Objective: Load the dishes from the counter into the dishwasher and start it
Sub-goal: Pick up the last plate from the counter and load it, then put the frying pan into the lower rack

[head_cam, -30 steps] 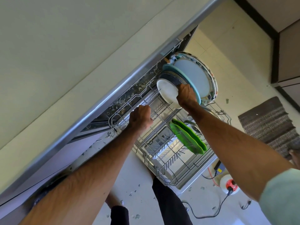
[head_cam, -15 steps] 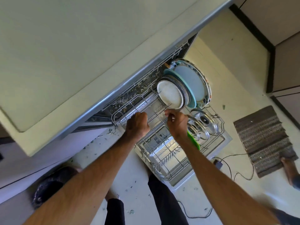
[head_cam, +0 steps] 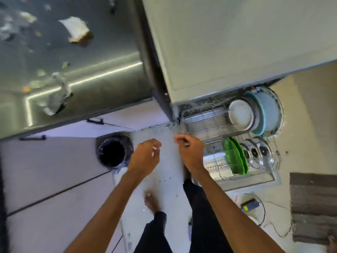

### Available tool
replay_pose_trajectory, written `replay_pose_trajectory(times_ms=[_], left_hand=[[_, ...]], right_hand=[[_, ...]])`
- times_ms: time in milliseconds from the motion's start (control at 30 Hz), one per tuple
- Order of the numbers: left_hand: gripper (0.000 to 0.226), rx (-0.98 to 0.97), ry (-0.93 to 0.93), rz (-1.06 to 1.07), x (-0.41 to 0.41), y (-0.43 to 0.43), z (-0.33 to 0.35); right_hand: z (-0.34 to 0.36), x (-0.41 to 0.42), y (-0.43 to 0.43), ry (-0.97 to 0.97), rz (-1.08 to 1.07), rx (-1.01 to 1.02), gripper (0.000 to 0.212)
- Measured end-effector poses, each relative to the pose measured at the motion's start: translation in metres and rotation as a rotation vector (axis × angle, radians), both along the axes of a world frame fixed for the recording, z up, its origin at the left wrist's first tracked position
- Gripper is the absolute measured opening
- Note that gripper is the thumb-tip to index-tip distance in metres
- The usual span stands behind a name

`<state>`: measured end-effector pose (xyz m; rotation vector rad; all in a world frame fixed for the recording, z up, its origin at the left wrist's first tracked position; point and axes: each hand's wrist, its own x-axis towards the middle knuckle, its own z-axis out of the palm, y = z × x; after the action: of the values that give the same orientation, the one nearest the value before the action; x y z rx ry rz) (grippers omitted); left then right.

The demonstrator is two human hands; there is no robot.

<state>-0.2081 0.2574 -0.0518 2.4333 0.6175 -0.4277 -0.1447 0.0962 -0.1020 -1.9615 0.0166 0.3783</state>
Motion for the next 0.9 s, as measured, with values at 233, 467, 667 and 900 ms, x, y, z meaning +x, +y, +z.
replay_pose_trajectory(times_ms=[233, 467, 667, 900], left_hand=[[0.021, 0.104, -0.207, 0.358, -0.144, 0.105, 0.108], [0.019, 0.208, -0.358, 0.707, -0.310, 0.156, 0.185], [0.019, 0.258, -0.358, 1.046, -0.450, 0.176, 0.209], [0.017, 0.334, -0.223, 1.440, -0.562, 0.199, 0.217]], right_hand=[[0.101, -0.069, 0.120, -0.081, 0.366, 0.101, 0.026], [0.189, -0.208, 0.238, -0.183, 0.713, 0.169, 0.032], [0.234, -0.342, 0.313, -0.228, 0.960, 0.156, 0.027], [0.239, -0.444, 0.358, -0.221, 1.134, 0.009, 0.025]])
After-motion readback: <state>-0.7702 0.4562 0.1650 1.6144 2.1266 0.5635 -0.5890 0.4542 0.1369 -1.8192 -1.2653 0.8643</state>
